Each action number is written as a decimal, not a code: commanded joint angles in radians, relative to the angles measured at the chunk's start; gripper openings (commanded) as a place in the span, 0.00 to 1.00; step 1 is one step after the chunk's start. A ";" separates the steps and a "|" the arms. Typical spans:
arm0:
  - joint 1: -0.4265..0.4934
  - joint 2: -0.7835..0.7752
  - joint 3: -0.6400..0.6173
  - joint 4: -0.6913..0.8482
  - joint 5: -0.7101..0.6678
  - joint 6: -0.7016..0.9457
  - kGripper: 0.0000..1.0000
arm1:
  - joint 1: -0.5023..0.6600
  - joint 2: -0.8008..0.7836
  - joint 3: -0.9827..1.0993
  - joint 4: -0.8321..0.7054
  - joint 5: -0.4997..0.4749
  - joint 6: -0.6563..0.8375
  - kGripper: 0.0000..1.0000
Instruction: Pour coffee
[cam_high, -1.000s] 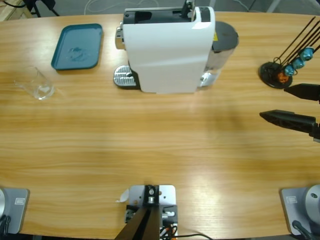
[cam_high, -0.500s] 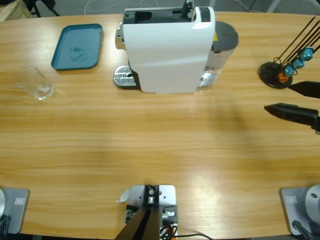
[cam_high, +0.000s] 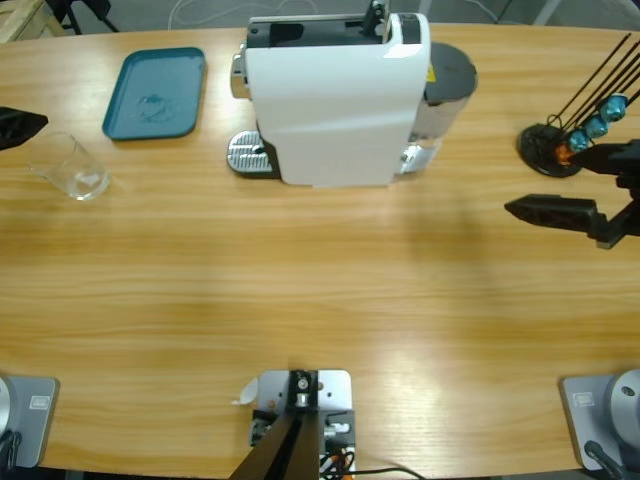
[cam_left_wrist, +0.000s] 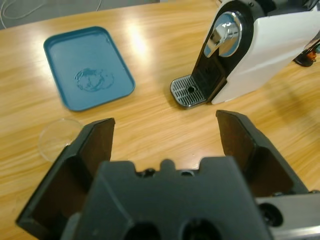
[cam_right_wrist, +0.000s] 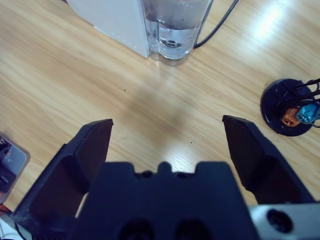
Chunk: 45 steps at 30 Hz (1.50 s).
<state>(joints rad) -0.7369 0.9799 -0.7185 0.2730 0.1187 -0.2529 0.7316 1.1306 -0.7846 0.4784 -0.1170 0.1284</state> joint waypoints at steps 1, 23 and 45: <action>-0.009 -0.003 0.065 -0.023 0.005 0.033 0.89 | -0.143 0.001 0.003 0.007 -0.015 0.009 0.84; -0.009 -0.029 0.135 0.055 0.000 0.026 0.89 | -0.538 0.020 0.073 -0.234 -0.085 0.204 0.67; -0.009 -0.040 0.142 0.051 0.002 0.026 0.89 | -0.564 0.178 0.160 -0.398 -0.100 0.152 0.67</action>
<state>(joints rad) -0.7370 0.9511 -0.6153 0.3250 0.1188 -0.2326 0.1790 1.2304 -0.6655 0.1359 -0.1999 0.2910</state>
